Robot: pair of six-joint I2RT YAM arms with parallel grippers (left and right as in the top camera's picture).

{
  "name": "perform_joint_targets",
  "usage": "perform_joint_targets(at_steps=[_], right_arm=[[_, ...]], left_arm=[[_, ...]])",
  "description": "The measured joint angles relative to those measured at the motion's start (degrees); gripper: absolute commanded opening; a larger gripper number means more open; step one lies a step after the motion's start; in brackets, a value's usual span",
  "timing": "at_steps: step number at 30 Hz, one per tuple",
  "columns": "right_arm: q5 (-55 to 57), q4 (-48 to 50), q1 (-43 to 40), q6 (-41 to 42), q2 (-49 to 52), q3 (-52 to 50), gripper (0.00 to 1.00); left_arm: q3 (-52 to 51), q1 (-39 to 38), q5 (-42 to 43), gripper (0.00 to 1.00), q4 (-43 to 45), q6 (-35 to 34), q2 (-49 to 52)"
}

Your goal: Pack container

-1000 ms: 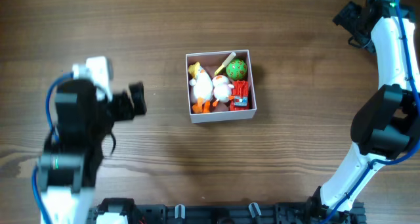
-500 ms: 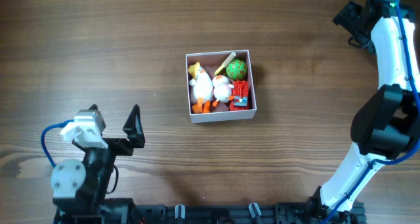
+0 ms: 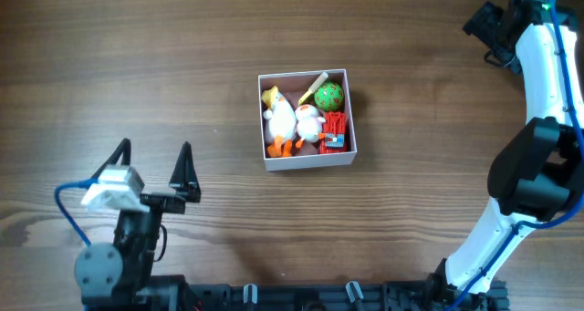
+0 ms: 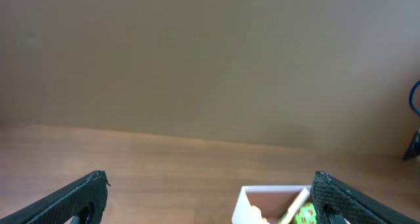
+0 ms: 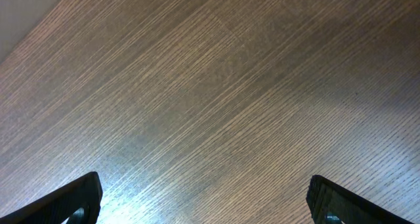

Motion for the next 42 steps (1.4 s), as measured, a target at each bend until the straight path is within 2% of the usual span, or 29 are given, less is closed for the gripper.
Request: perform_joint_targets(at_steps=[8,22,34,42], right_arm=[[0.0,0.02,0.0,0.0,0.0,0.0,1.0],[0.0,0.02,0.0,0.0,0.0,0.0,1.0],[0.0,0.02,0.0,-0.02,0.0,0.0,1.0],[0.0,0.02,0.0,0.0,0.0,0.0,1.0]], left_arm=[[-1.38,1.05,0.04,1.0,0.31,0.0,-6.69],[-3.5,-1.51,1.53,1.0,0.92,0.0,-8.15],[-8.92,-1.51,1.51,1.0,8.74,0.0,-8.35],[-17.62,-1.51,-0.11,1.0,20.15,0.0,-8.39]])
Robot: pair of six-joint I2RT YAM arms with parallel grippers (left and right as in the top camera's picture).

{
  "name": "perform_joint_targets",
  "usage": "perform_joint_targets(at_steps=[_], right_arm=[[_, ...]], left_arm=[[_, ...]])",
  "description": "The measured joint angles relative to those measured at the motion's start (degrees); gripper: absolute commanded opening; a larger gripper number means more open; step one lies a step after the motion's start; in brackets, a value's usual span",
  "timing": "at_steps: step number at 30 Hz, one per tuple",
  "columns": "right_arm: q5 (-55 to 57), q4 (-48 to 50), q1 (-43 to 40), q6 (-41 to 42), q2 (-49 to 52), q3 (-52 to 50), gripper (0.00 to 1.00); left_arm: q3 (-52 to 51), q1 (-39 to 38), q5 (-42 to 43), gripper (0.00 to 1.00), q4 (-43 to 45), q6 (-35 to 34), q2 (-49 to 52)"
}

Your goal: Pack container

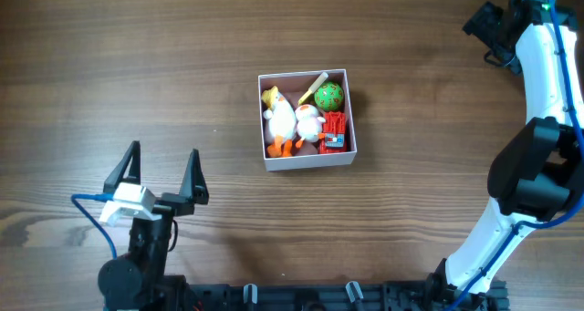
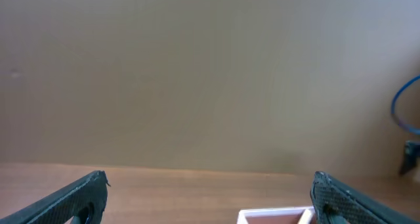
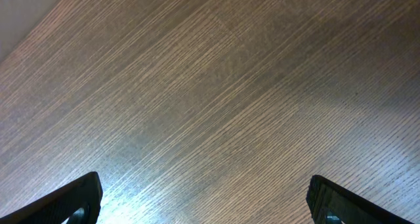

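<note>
A white box point(image 1: 351, 119) sits mid-table, packed with two white-and-yellow plush ducks point(image 1: 283, 119), a green ball point(image 1: 329, 96), a red packet point(image 1: 334, 132) and a pale stick point(image 1: 315, 84). My left gripper point(image 1: 162, 171) hovers open and empty at the front left, well clear of the box; its wrist view catches only the box's rim point(image 2: 272, 214) low in frame. The right gripper point(image 3: 210, 198) is open over bare wood at the far right back corner, holding nothing.
The right arm's white links point(image 1: 547, 83) run down the table's right side. A blue cable point(image 1: 91, 211) loops by the left arm's base. A dark rail point(image 1: 301, 297) lines the front edge.
My left gripper has shifted slightly right and toward the front edge, and its wrist camera now tilts higher, showing less of the box. The right arm and box contents are unchanged.
</note>
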Motion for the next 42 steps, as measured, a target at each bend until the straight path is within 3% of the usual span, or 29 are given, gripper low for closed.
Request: perform_joint_targets(at_steps=[6,11,16,42], right_arm=[[0.0,0.0,0.0,0.0,0.0,0.0,1.0],[0.0,0.0,0.0,0.0,0.0,0.0,1.0],[0.0,-0.02,0.0,0.0,0.0,0.0,1.0],[0.0,0.0,0.0,0.0,0.0,0.0,1.0]], left_arm=[[-4.66,0.26,-1.46,1.0,2.45,0.0,0.0],[-5.4,0.46,-1.88,1.0,-2.29,0.0,0.0],[-5.62,0.46,-2.08,1.0,-13.2,0.0,-0.04],[-5.62,0.46,-2.12,1.0,-13.14,0.0,0.0]])
